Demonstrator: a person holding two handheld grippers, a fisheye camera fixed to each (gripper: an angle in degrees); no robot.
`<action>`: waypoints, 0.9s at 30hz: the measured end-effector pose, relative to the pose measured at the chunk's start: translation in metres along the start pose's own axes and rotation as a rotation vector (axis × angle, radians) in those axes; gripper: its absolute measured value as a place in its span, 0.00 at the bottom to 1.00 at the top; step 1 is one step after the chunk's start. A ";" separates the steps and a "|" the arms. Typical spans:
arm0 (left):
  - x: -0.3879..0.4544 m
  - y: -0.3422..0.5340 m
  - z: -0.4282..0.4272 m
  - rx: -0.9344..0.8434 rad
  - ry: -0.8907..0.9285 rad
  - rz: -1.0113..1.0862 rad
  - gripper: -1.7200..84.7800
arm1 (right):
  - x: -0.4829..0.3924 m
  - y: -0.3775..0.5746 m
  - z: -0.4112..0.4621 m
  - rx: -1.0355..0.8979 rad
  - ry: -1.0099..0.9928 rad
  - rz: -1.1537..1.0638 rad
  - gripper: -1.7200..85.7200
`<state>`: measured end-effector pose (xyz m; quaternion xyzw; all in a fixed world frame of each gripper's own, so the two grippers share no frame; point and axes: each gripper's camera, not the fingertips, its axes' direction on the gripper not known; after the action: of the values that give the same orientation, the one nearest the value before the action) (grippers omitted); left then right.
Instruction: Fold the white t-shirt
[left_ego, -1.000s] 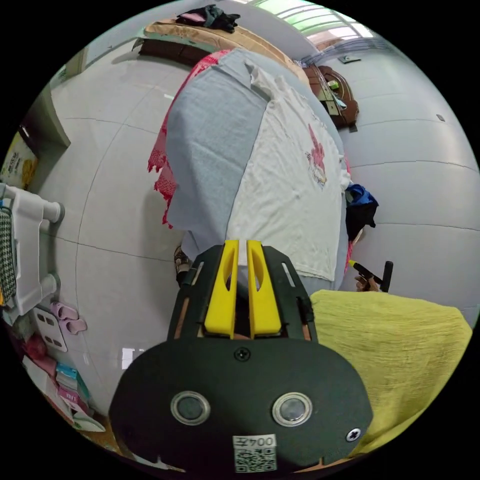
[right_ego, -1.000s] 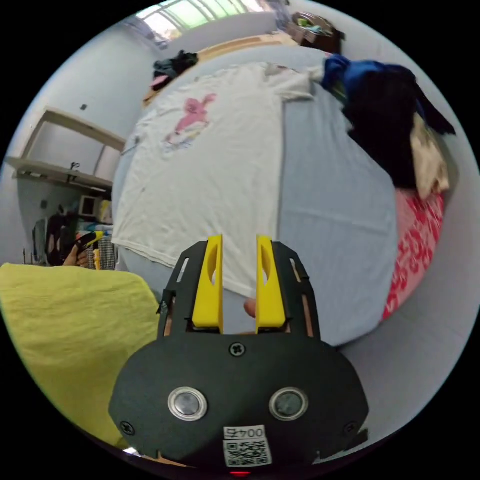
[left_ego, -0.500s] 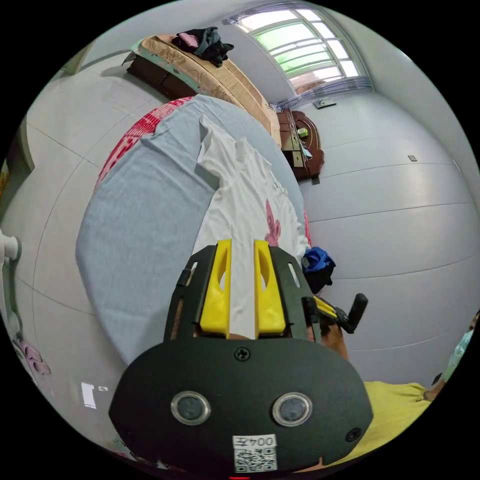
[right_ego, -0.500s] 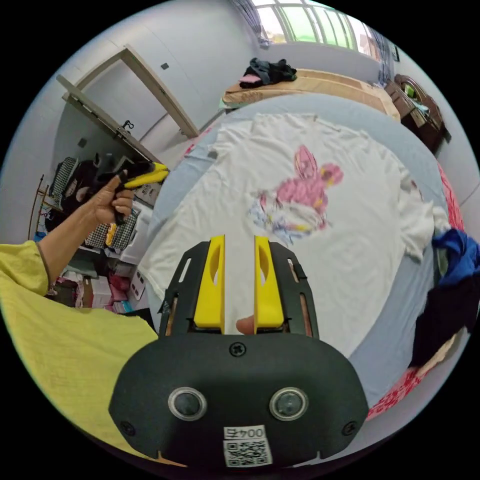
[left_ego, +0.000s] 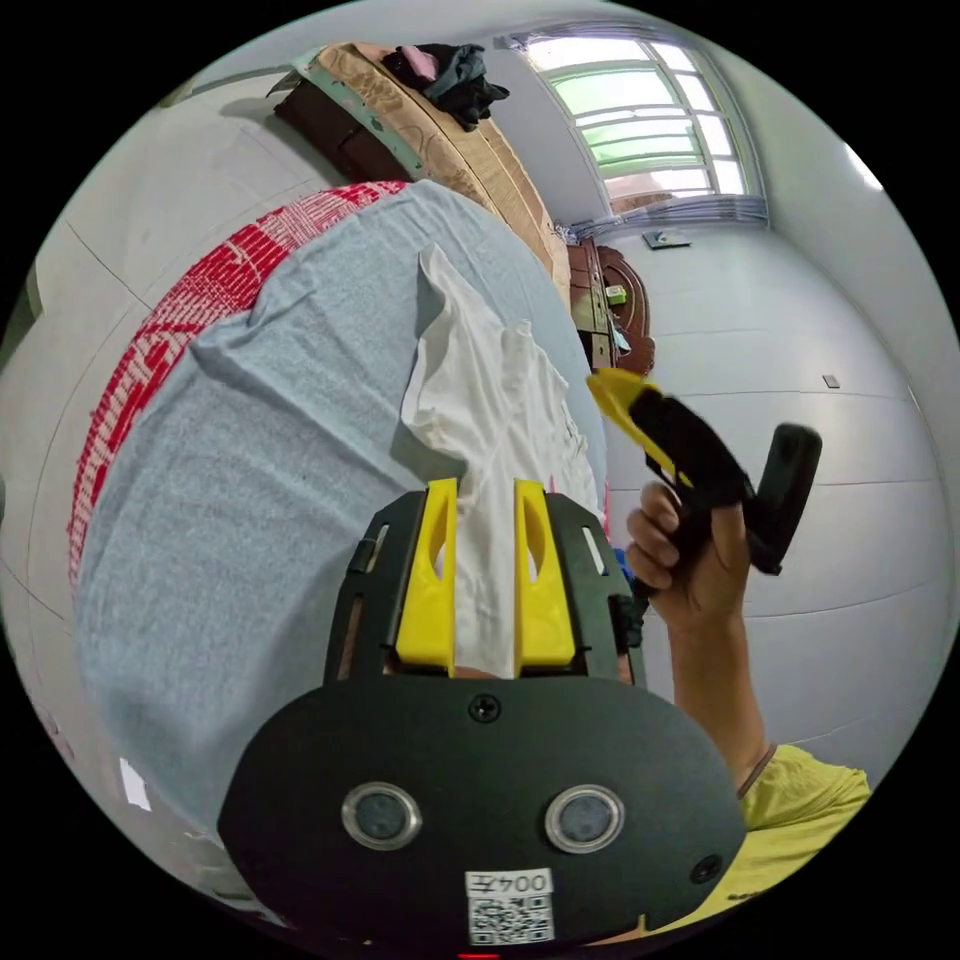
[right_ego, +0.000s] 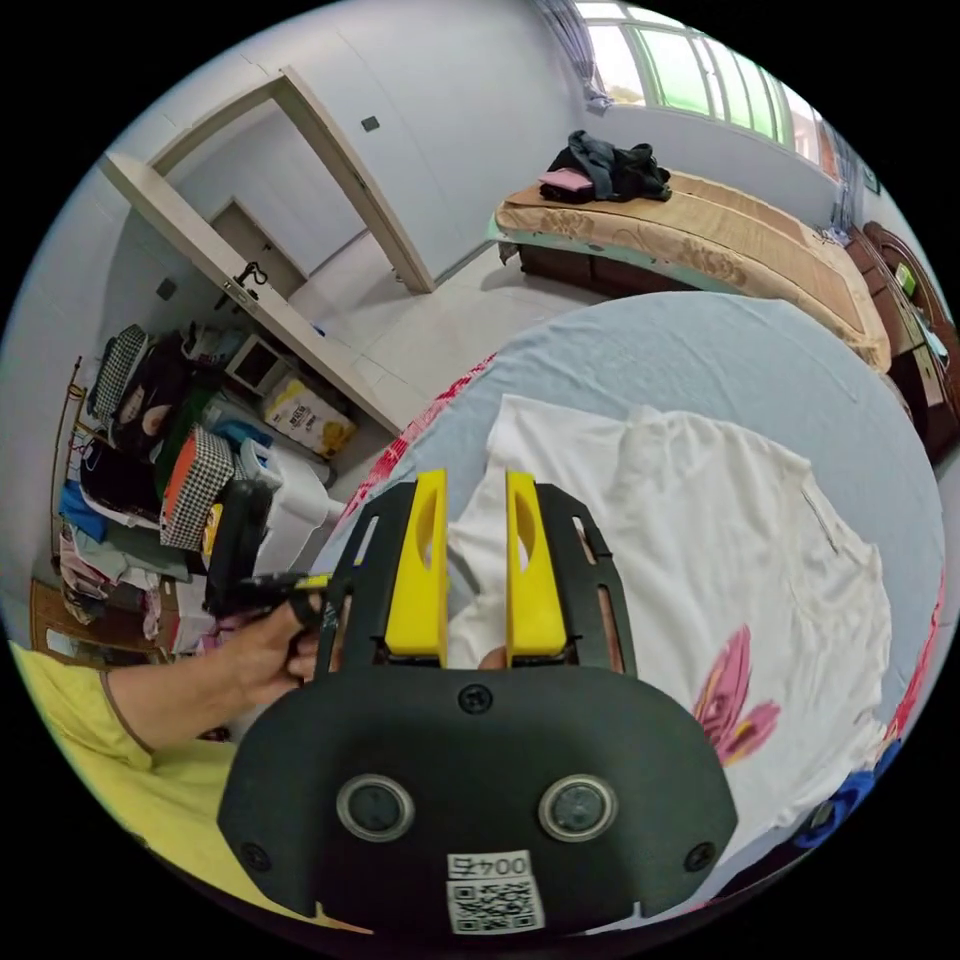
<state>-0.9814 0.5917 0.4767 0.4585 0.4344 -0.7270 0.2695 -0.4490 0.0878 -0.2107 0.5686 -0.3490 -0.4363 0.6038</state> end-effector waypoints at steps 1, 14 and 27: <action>-0.001 -0.002 0.001 -0.001 0.004 -0.003 0.12 | -0.005 -0.016 0.020 -0.006 0.007 -0.008 0.13; -0.008 -0.036 -0.004 0.016 0.036 0.014 0.11 | -0.030 -0.131 0.174 -0.211 0.195 -0.406 0.12; 0.000 -0.038 0.020 0.015 -0.006 0.042 0.05 | -0.043 -0.167 0.255 -0.427 0.238 -0.664 0.06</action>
<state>-1.0205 0.5922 0.4951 0.4674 0.4183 -0.7258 0.2825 -0.7207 0.0346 -0.3454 0.5587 0.0242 -0.6014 0.5706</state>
